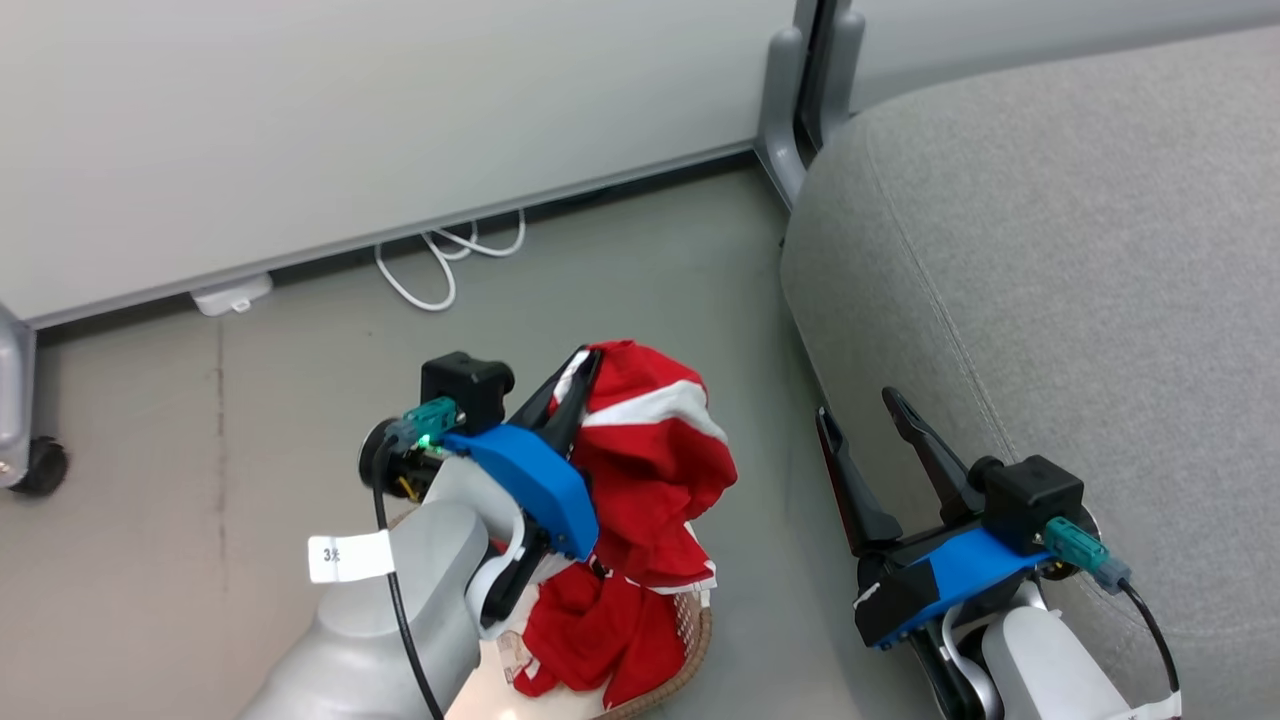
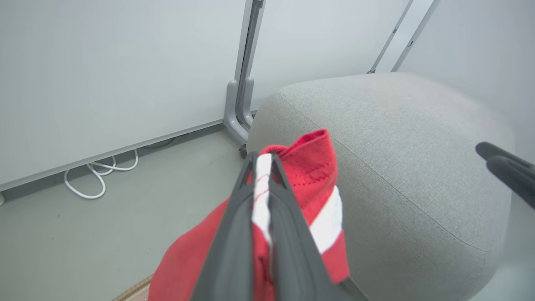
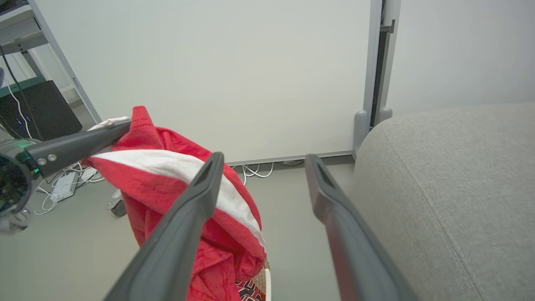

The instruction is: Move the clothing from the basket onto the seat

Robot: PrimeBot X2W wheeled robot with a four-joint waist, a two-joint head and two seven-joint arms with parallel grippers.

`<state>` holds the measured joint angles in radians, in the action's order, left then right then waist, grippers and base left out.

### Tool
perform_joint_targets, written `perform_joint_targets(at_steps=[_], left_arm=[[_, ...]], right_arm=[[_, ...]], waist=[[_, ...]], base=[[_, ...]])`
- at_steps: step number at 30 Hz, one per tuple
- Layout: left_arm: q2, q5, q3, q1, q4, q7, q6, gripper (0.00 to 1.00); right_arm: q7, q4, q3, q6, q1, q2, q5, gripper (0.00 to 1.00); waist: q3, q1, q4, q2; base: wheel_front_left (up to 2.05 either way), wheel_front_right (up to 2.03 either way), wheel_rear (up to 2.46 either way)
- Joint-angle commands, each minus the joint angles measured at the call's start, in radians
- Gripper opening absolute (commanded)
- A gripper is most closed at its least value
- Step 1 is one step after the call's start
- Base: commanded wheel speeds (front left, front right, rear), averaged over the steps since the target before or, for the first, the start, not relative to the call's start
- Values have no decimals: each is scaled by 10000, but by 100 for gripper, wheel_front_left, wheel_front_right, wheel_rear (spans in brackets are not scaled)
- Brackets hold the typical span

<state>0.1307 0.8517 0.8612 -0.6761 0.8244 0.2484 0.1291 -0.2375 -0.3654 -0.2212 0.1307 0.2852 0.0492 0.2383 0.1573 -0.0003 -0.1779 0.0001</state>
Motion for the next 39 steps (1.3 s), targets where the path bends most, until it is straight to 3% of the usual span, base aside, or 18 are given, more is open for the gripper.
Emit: perform_joint_targets(at_steps=[1, 15, 25, 33, 39], left_arm=[[-9, -53, 36, -200, -100, 57, 24, 0], [-221, -614, 130, -1323, -531, 132, -251, 0], [-306, -576, 264, -1124, -577, 133, -311, 0], [-389, -518, 374, -1270, -618, 37, -281, 0], [-436, -501, 446, -1330, -633, 39, -269, 0]], right_arm=[[62, 19, 19, 2, -162, 22, -14, 100], [347, 154, -10, 2, -670, 22, -12, 100], [440, 214, -304, 2, -728, 22, -5, 100], [517, 94, -758, 1, -191, 22, -192, 100], [492, -653, -1306, 2, 625, 22, -267, 100]], waist=[[-337, 3, 276, -1], [-1035, 3, 705, -1], [-1078, 3, 803, -1], [-892, 3, 928, -1], [-799, 3, 1007, -1]], base=[[0, 0, 0], [0, 0, 0], [0, 0, 0], [0, 0, 0], [0, 0, 0]])
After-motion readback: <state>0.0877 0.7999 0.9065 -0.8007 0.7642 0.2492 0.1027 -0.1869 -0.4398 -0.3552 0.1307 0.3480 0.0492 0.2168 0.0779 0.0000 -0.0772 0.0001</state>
